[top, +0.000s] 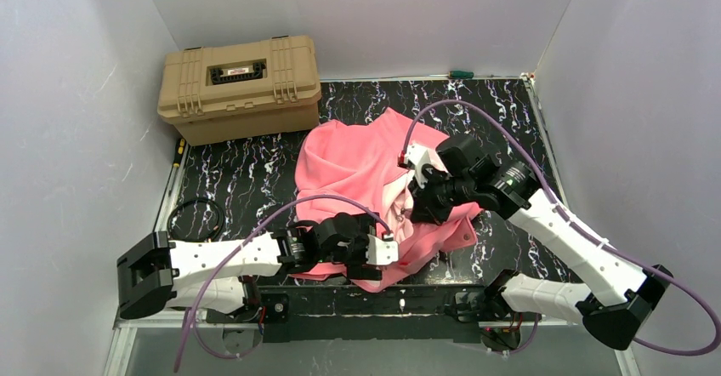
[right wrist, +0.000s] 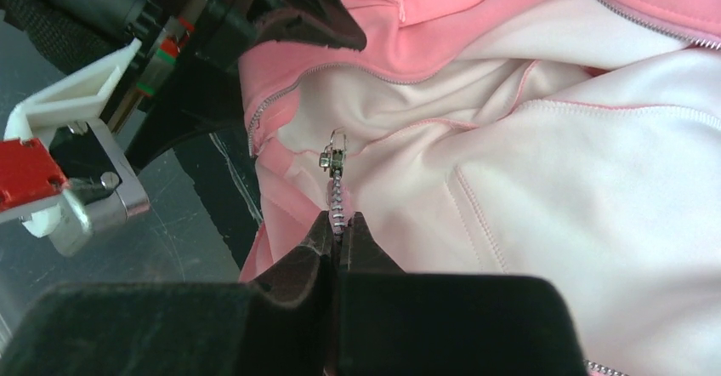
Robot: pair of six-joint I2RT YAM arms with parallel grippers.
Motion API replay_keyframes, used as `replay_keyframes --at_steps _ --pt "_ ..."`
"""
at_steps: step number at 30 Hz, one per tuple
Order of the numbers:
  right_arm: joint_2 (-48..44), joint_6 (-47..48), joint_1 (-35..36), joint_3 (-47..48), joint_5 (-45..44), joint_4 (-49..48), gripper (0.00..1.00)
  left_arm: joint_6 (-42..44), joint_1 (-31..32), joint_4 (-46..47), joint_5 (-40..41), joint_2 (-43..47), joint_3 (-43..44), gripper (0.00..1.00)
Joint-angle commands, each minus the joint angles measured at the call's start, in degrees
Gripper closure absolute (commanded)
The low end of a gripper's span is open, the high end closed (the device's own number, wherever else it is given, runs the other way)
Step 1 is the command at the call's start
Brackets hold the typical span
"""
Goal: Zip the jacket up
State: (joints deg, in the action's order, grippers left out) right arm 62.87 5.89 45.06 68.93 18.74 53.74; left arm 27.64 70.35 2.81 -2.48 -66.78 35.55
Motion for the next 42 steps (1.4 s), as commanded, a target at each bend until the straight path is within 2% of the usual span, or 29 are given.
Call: replay_keyframes --at_steps 1,6,9,13,16,23,26,28,30,31,35,38,42 --pt "-3.6 -2.4 -0.2 -2.7 -0.7 -2.8 0.99 1.9 -0.1 -2.0 7.6 2.9 2.1 0.02" --pt "-4.1 -2.9 -0.5 -4.3 -2.1 -3.7 0.99 -4.6 0.0 -14.3 2.8 9.7 7.8 0.02" --pt "-2.9 -2.9 -0.8 -5.1 -1.0 -4.7 0.99 -11.8 1.9 -13.6 -0.1 8.8 7.2 0.02" --pt "-2.3 -4.0 -1.2 -5.6 -2.7 -5.9 0.99 -5.6 3.4 -5.0 -0.7 5.2 2.3 0.02" --pt "-2.2 -4.4 -1.7 -4.5 -4.9 -5.8 0.99 -4.4 4.0 -4.3 -0.6 1.4 1.7 0.02" --pt "-3.0 -5.1 -2.2 -4.4 -5.7 -7.4 0.99 -2.4 2.6 -4.1 1.6 1.8 -2.1 0.02" --pt "-3.1 -4.7 -2.4 -4.3 -6.0 -7.6 0.99 -1.6 -1.6 -7.2 -1.3 2.4 0.1 0.18" --pt "-3.0 -4.5 -2.6 -4.4 -6.4 -8.1 0.99 -1.5 -6.8 -9.5 -4.7 3.1 2.1 0.37" --pt "-3.0 -4.6 -2.7 -5.0 -6.9 -9.0 0.99 -0.6 -12.8 -11.6 -8.1 4.0 4.5 0.87" --pt "-3.0 -4.8 -2.8 -5.3 -7.1 -9.4 0.99 0.4 -16.2 -13.3 -9.9 4.5 5.6 1.0" --pt "-3.4 -5.2 -3.4 -6.1 -8.3 -11.6 0.99 6.2 -23.2 -17.7 -15.3 6.6 9.6 1.0" --pt "-3.4 -5.2 -4.3 -5.9 -11.5 -12.3 0.99 12.9 -27.1 -15.7 -17.3 6.4 11.8 1.0" --pt "-3.5 -5.5 -7.6 -6.0 -16.1 -14.6 0.99 20.6 -33.4 -12.2 -26.0 -1.6 18.9 1.0"
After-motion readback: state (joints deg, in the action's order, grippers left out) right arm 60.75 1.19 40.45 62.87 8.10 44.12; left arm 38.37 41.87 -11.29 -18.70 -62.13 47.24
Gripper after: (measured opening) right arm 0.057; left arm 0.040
